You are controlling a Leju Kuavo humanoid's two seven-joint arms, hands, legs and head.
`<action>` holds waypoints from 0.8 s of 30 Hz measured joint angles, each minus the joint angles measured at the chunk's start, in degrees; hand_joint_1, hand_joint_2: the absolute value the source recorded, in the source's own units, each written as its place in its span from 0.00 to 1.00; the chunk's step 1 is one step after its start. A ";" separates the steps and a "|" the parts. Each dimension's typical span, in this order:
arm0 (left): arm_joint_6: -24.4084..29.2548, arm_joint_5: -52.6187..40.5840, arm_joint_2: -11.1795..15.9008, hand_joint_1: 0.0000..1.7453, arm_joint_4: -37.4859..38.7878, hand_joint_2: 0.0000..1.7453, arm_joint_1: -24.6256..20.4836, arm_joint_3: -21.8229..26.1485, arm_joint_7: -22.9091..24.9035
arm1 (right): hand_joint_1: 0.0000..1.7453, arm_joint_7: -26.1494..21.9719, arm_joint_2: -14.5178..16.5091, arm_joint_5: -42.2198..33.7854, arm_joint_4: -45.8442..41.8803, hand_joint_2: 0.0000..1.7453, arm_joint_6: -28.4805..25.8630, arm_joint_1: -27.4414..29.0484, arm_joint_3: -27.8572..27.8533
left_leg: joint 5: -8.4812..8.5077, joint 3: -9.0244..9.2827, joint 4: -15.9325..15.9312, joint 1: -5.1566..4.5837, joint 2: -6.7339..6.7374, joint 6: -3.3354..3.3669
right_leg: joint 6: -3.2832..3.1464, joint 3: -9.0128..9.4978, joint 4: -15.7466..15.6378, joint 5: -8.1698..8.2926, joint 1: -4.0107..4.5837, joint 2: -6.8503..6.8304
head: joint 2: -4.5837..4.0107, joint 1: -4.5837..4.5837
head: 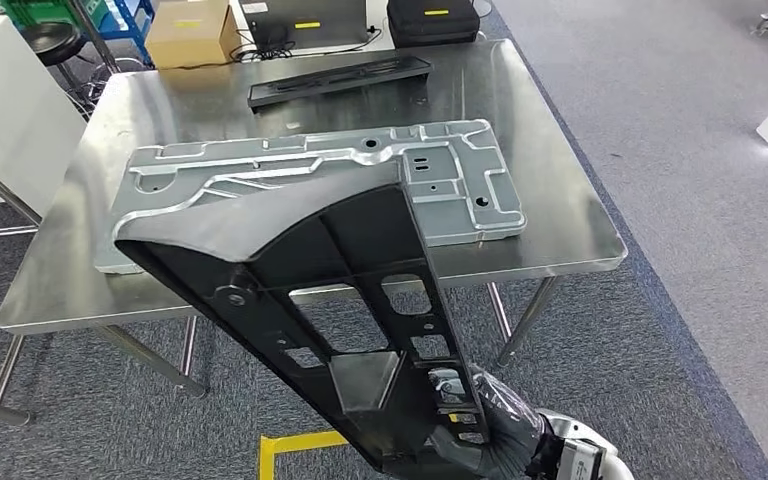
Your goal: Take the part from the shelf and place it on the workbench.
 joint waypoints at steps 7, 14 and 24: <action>0.07 -0.14 0.14 0.00 -0.01 1.00 0.41 0.04 0.44 | 1.00 0.14 0.00 0.18 -0.28 1.00 -0.09 0.30 0.01 | 8.78 -1.10 -10.48 -0.71 0.03 1.93 | 0.48 4.23 -0.18 -3.50 0.48 0.42 | 0.00 0.01; 0.00 -0.03 0.13 0.00 0.00 1.00 0.27 0.08 0.32 | 1.00 0.34 0.10 -0.09 -0.42 1.00 0.25 0.35 -0.14 | 9.17 2.66 -13.58 -0.45 -0.07 4.01 | 2.35 2.52 6.79 -6.73 0.31 0.40 | 0.00 0.01; -1.42 0.55 -0.15 0.00 0.00 1.00 0.16 0.23 -1.78 | 1.00 3.91 0.32 -5.35 0.12 1.00 4.49 -2.48 -1.89 | 5.94 5.87 -13.22 -0.57 -0.36 3.17 | 2.42 -2.52 0.66 -0.18 0.41 0.19 | 0.00 0.03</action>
